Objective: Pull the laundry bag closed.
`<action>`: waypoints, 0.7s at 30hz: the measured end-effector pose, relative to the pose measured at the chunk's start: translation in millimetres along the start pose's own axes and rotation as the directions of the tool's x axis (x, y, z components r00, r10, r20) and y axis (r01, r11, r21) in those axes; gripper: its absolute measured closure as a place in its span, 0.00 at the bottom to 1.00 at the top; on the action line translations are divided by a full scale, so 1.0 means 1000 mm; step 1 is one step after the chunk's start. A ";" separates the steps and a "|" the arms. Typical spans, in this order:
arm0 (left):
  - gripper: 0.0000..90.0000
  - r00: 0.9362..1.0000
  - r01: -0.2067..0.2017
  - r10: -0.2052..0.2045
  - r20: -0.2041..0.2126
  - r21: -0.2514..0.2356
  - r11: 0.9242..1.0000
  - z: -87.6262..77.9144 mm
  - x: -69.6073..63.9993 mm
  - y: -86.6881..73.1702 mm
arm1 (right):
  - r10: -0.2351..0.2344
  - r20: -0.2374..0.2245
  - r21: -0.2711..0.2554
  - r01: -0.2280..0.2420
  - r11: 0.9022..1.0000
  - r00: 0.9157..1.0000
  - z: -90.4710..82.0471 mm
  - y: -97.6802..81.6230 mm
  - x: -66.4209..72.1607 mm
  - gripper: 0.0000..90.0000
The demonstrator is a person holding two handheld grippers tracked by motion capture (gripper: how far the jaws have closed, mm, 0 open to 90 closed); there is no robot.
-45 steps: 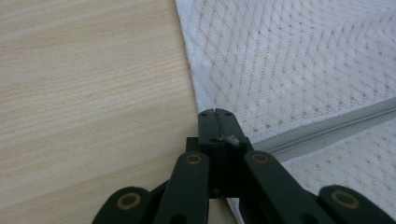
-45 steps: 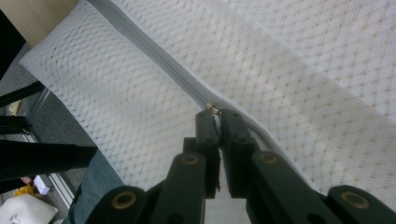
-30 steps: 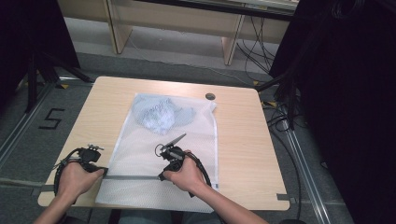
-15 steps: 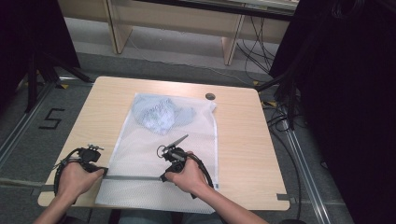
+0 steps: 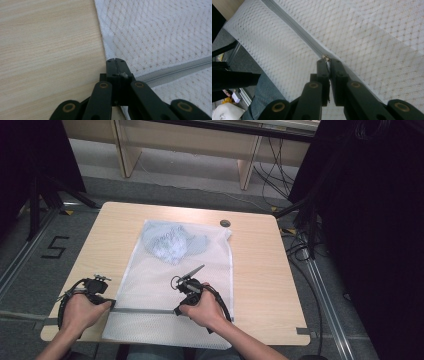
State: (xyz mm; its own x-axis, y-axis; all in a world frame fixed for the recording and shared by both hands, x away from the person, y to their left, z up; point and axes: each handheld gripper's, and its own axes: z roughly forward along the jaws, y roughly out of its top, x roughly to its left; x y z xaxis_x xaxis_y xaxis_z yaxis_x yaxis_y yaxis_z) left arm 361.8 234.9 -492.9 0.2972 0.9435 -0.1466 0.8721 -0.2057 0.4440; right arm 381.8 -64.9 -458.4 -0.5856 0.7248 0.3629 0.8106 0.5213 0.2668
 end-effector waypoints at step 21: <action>1.00 0.999 0.039 -0.039 0.006 -0.002 0.999 0.000 -0.002 -0.001 | -0.007 0.005 0.004 0.007 1.000 1.000 -0.006 -0.005 -0.011 0.97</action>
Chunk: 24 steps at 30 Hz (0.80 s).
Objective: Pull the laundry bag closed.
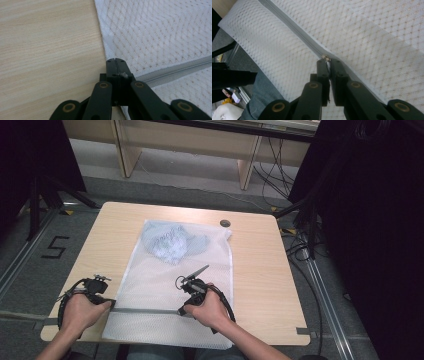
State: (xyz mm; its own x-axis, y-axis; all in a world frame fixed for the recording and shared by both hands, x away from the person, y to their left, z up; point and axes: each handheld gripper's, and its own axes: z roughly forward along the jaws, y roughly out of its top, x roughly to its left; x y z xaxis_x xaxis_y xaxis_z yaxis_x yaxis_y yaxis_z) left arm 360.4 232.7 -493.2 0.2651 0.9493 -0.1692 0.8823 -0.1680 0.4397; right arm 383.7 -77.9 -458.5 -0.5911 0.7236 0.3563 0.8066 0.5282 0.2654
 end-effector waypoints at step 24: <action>1.00 1.000 -0.004 0.004 -0.001 0.022 1.000 -0.002 0.000 0.001 | 0.019 -0.008 -0.011 -0.019 1.000 1.000 -0.007 -0.011 -0.013 0.97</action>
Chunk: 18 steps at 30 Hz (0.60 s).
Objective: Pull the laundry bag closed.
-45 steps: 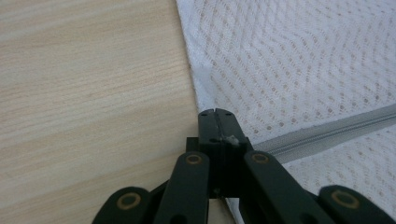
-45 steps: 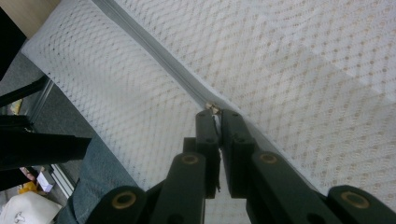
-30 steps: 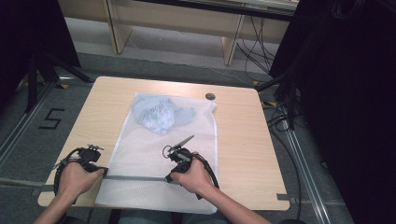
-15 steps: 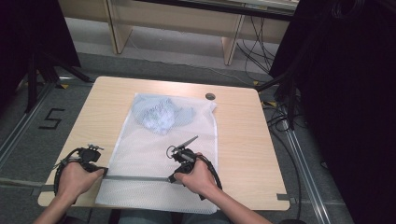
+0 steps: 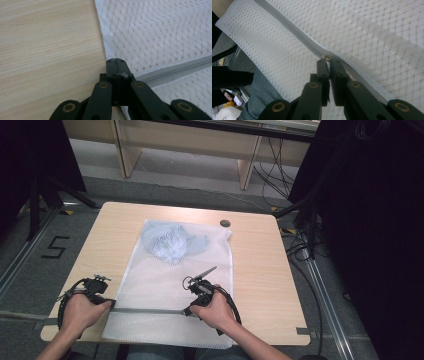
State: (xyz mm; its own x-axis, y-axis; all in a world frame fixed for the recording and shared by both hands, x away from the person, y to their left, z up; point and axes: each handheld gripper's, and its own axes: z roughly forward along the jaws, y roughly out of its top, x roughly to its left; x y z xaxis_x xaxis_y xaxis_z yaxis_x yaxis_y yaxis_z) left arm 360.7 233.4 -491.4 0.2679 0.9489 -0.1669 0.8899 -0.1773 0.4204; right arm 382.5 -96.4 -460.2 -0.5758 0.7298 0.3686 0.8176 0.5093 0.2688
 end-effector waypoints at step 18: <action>1.00 1.000 0.000 0.000 0.000 0.000 1.000 0.000 0.000 0.000 | 0.037 -0.002 0.003 -0.037 0.999 0.999 -0.005 -0.006 -0.006 0.97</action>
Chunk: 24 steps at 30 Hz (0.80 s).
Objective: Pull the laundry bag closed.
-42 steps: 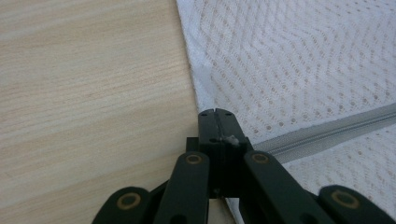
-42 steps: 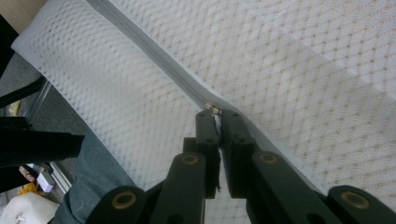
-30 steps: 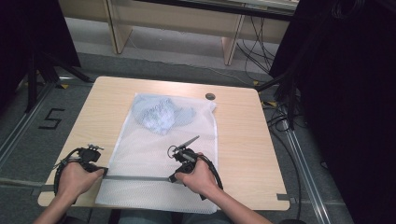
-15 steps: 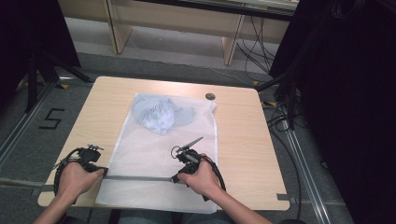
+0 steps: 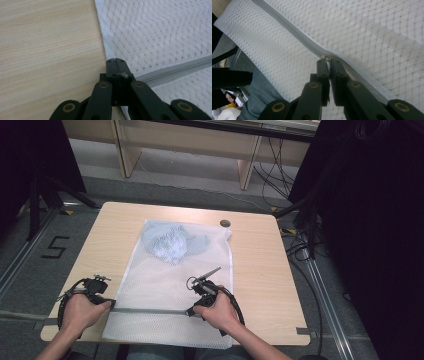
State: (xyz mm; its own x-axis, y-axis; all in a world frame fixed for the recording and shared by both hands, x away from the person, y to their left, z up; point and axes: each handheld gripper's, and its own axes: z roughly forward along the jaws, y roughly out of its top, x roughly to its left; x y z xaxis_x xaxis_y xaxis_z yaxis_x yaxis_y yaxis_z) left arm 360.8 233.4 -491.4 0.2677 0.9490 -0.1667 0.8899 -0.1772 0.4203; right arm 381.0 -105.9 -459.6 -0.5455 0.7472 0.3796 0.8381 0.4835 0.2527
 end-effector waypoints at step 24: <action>1.00 1.000 -0.001 0.001 0.002 0.005 1.000 0.000 0.000 0.000 | 0.061 0.023 0.018 -0.062 0.998 0.998 -0.009 -0.006 -0.008 0.97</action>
State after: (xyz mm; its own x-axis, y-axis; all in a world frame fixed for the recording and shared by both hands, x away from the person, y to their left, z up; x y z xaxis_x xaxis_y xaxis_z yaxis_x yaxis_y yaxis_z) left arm 361.2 233.8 -491.4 0.2691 0.9483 -0.1685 0.8916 -0.1791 0.4159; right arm 380.2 -119.4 -456.5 -0.4928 0.7857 0.3739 0.8701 0.4445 0.2127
